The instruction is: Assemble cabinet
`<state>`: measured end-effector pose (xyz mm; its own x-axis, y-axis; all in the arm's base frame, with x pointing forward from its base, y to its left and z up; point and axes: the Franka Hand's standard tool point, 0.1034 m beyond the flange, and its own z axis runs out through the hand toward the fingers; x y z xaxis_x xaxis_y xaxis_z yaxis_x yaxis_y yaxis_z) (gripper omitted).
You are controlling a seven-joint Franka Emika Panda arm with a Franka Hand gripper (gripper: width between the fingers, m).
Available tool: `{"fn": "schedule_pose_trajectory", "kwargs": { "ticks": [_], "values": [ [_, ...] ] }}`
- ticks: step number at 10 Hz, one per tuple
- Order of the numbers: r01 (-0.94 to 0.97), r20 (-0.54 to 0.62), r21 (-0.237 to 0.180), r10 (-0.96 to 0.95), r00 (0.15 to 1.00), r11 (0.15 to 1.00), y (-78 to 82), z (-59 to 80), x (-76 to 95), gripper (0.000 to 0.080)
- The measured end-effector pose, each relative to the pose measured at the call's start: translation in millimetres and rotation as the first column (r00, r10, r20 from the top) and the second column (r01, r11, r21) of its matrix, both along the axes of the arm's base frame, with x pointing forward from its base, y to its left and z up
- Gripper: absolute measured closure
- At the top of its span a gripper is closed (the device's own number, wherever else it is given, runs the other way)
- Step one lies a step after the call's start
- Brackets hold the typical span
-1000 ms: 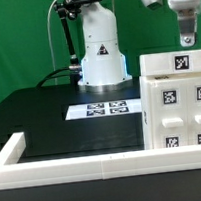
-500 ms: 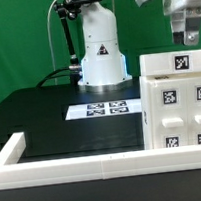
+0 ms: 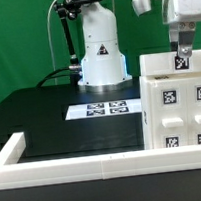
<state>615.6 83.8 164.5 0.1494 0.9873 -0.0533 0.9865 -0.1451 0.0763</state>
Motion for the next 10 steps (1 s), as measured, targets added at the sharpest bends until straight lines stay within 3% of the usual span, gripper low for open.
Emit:
{"fn": "schedule_pose_trajectory", "kwargs": {
  "ticks": [2, 3, 4, 10],
  "values": [
    [0.008, 0.006, -0.001, -0.008, 1.000, 1.000, 1.3, -1.0, 0.0, 0.0005],
    [0.010, 0.006, -0.001, -0.010, 1.000, 1.000, 0.6, -1.4, -0.1, 0.0200],
    [0.011, 0.013, 0.000, -0.011, 1.000, 1.000, -0.3, -1.3, 0.4, 0.0242],
    [0.109, 0.018, 0.009, -0.109, 0.994, 0.994, -0.6, -1.4, 0.4, 0.0242]
  ]
}}
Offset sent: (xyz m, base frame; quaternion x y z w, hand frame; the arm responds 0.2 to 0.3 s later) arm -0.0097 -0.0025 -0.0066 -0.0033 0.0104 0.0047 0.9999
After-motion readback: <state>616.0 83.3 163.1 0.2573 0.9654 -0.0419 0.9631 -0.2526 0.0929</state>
